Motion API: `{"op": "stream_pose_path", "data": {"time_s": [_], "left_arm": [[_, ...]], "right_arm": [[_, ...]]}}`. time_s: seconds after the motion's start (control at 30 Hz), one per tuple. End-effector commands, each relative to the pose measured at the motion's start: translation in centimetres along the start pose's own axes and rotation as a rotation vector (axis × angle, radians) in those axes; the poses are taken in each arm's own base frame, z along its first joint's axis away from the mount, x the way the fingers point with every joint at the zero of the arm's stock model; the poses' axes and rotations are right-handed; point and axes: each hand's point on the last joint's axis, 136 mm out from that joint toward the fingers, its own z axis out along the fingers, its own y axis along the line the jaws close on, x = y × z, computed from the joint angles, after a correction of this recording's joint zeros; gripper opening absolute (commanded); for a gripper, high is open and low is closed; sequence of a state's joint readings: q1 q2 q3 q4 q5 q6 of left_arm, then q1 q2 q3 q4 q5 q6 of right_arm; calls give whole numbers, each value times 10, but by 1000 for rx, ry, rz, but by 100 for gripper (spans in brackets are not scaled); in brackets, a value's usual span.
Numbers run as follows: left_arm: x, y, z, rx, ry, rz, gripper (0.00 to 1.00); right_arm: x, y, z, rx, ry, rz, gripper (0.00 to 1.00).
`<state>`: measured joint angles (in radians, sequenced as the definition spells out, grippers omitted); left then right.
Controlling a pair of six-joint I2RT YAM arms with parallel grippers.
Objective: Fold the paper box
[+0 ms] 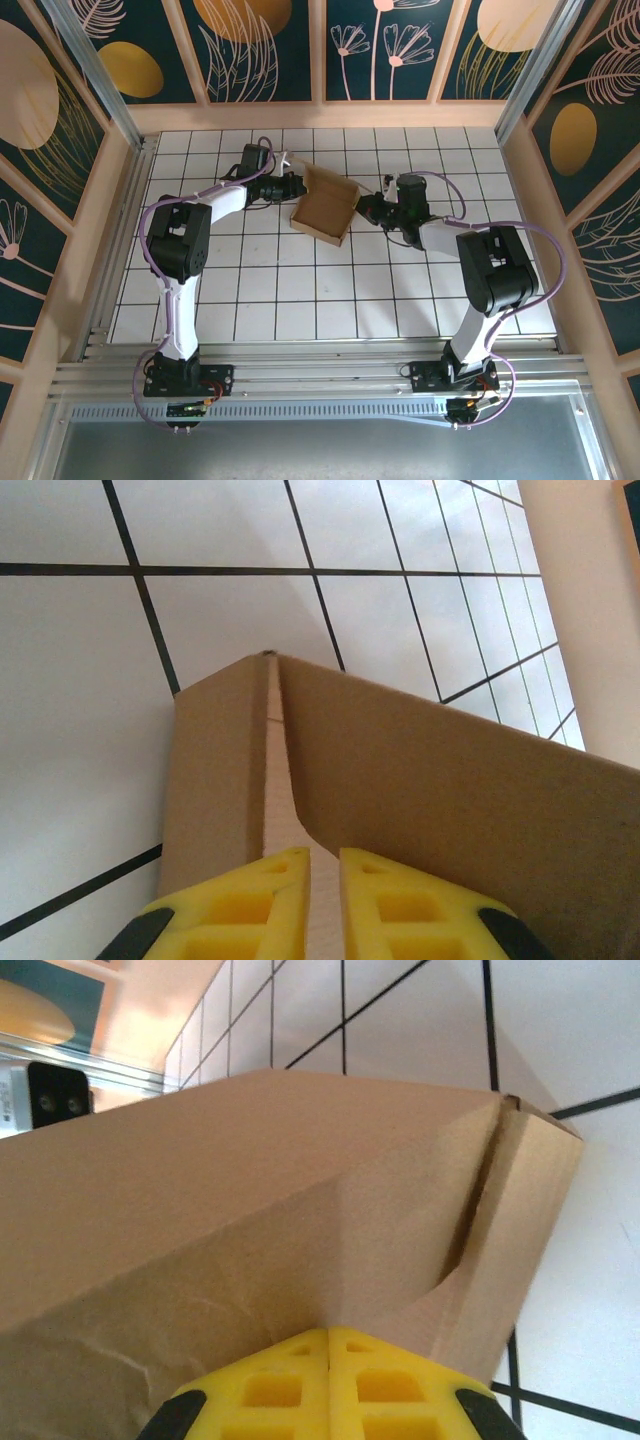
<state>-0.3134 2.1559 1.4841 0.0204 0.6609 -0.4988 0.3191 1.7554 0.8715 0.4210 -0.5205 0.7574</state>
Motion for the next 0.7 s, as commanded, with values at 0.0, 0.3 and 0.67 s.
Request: {"op": "stream_pose_path", "data": {"time_s": [0.0,0.3,0.67], "left_arm": [[2,2,-6,-40,-8,32,16],[-8,44,-30,-294,-68,59,20],[-29,19,-84,-298,-243,39,23]], "right_arm": [[12,-9,-2,34,10,-27,7],[8,-4,-9,61,-8,-75,11],[-7,27,-63,50,-186,-150,22]]}}
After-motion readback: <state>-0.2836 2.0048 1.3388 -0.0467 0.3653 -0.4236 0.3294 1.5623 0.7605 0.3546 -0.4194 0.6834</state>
